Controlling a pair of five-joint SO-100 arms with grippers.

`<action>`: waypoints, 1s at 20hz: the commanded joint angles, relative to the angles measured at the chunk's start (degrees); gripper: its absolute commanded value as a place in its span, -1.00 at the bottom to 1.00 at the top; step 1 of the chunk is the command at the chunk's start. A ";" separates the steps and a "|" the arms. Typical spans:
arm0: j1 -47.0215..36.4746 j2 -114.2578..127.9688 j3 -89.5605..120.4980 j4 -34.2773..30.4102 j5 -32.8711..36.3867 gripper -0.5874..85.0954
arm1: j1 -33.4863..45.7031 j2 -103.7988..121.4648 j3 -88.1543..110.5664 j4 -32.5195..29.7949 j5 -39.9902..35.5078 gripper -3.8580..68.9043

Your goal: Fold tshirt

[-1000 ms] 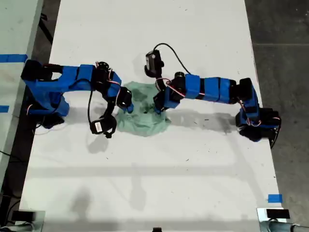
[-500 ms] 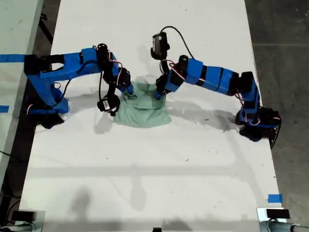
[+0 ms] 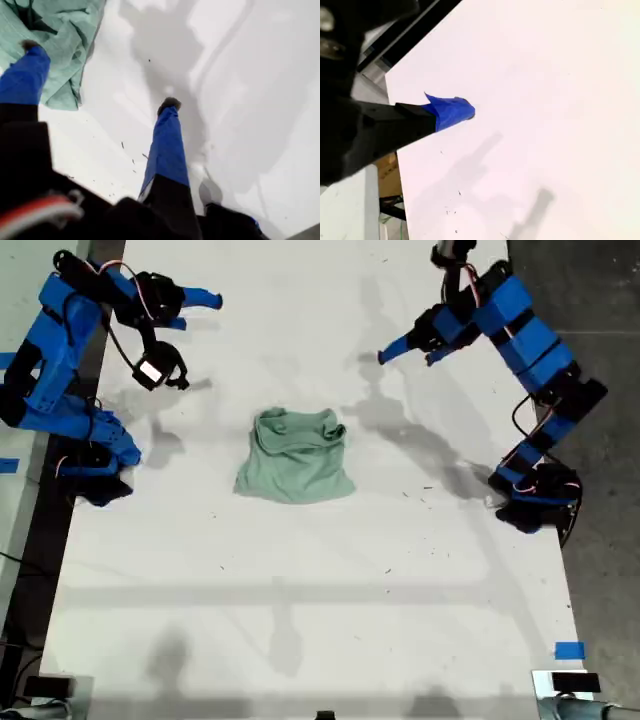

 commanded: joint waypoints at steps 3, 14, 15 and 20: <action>14.06 25.40 27.07 -13.62 -6.06 -0.42 | -3.43 29.53 28.83 -4.83 4.57 0.00; 57.39 64.51 74.18 -30.94 -39.81 -0.98 | -43.77 79.63 86.57 -25.93 40.34 -0.92; 57.39 67.50 77.96 -32.17 -39.55 -0.98 | -43.86 79.72 87.63 -29.53 38.85 -0.92; 54.23 86.92 84.73 -22.24 -39.20 -0.98 | -42.45 35.16 55.90 -46.76 23.64 -0.92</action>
